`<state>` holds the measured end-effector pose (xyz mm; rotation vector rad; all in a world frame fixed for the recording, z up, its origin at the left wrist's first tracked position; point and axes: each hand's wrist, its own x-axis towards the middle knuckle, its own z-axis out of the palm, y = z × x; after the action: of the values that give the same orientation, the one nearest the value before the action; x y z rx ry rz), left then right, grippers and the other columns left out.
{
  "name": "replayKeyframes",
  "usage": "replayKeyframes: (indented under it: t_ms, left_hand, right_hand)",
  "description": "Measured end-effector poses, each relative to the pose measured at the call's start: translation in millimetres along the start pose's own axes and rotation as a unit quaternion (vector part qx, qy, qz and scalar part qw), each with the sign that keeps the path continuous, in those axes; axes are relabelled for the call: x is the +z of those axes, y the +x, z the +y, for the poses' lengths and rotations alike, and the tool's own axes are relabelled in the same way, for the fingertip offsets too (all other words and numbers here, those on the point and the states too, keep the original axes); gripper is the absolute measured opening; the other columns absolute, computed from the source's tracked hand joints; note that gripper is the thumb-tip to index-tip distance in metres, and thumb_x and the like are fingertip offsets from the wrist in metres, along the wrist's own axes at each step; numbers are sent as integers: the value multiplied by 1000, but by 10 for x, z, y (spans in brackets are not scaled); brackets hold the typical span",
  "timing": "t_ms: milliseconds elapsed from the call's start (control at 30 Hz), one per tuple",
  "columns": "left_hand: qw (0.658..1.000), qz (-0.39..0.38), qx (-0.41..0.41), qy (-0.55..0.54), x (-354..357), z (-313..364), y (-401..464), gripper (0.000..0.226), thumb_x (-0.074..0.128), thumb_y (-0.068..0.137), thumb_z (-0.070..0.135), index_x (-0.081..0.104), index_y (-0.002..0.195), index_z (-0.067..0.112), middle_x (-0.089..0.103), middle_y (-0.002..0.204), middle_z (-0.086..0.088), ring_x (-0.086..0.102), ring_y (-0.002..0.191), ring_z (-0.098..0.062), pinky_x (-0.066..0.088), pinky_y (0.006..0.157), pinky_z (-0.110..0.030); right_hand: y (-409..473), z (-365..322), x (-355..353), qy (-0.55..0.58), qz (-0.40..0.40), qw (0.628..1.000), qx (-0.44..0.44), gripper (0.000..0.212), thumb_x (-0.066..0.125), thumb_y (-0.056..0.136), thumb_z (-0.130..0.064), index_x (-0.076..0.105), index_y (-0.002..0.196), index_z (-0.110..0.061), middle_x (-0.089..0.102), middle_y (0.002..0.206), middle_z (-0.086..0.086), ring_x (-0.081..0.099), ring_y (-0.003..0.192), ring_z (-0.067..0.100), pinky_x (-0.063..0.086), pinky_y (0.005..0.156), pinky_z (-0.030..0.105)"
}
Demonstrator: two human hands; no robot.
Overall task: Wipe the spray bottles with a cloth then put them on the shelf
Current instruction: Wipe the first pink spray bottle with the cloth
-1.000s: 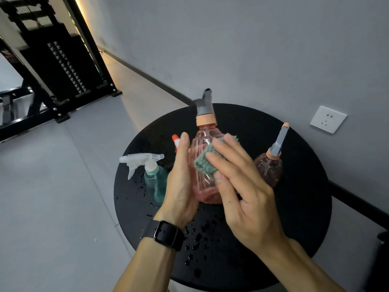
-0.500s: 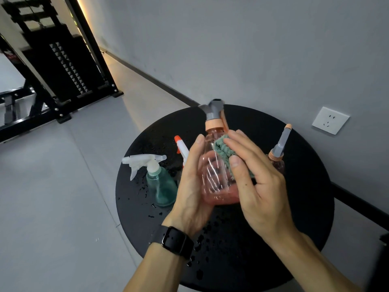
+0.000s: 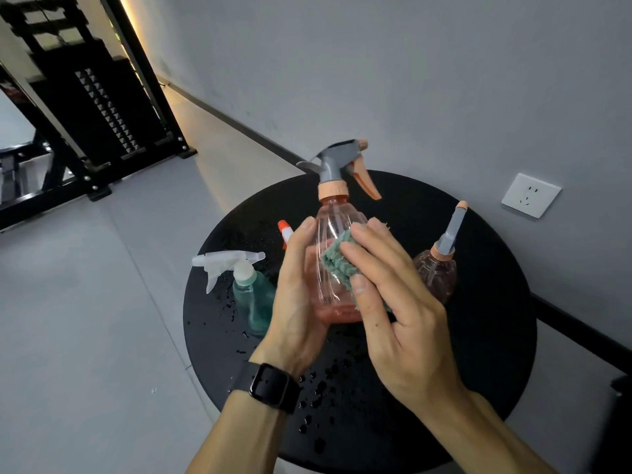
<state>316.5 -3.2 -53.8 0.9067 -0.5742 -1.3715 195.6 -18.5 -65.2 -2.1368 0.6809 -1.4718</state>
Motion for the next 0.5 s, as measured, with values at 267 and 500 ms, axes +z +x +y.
replayKeyframes:
  t_ms: [267, 500]
  left_hand:
    - [995, -55, -52, 61, 73, -64, -28, 48, 45, 95, 54, 70, 98, 13, 69, 89, -6, 66, 81, -22, 56, 73, -35]
    - [998, -30, -22, 49, 83, -61, -28, 48, 51, 92, 56, 75, 113, 21, 74, 103, -7, 71, 93, -22, 55, 84, -41]
  right_hand:
    - [171, 53, -158, 5, 21, 999, 45, 34, 45, 99, -7, 57, 130, -1, 52, 141, 1, 39, 139, 11, 32, 112, 20]
    - [155, 67, -140, 31, 8, 997, 74, 36, 44, 99, -10, 54, 134, -5, 50, 143, 1, 38, 140, 9, 33, 111, 18]
